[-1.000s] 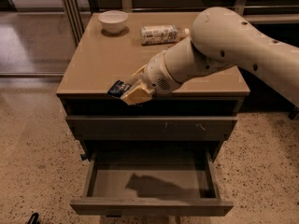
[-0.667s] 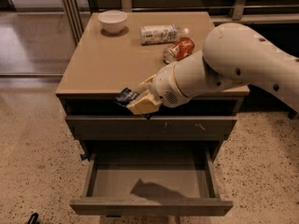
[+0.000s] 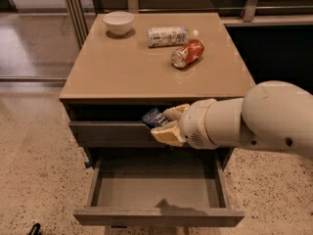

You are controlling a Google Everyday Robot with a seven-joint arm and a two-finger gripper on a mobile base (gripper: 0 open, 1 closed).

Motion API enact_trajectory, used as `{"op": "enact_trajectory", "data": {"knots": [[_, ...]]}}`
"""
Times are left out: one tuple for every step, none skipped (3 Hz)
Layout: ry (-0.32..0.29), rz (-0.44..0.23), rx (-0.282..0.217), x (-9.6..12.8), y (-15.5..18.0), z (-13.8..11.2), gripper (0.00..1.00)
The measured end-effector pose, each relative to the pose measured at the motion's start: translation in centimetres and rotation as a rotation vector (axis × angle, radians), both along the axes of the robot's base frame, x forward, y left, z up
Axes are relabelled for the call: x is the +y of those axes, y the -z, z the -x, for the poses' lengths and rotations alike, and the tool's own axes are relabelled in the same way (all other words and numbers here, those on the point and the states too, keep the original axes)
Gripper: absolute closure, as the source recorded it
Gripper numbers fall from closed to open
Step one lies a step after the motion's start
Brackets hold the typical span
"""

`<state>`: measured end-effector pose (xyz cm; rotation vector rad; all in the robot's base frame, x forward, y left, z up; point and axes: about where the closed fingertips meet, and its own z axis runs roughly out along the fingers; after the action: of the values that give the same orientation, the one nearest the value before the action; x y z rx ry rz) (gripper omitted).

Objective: Place rxbar blueberry into middle drawer

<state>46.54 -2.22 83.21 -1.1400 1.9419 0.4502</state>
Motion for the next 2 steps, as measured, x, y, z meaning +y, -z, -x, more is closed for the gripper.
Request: {"op": "enact_trajectory", "data": {"knots": [[0.122, -0.028, -0.010, -2.4, 3.1, -0.4, 1.00], [0.161, -0.040, 0.010, -3.5, 5.2, -1.3, 1.00]]}}
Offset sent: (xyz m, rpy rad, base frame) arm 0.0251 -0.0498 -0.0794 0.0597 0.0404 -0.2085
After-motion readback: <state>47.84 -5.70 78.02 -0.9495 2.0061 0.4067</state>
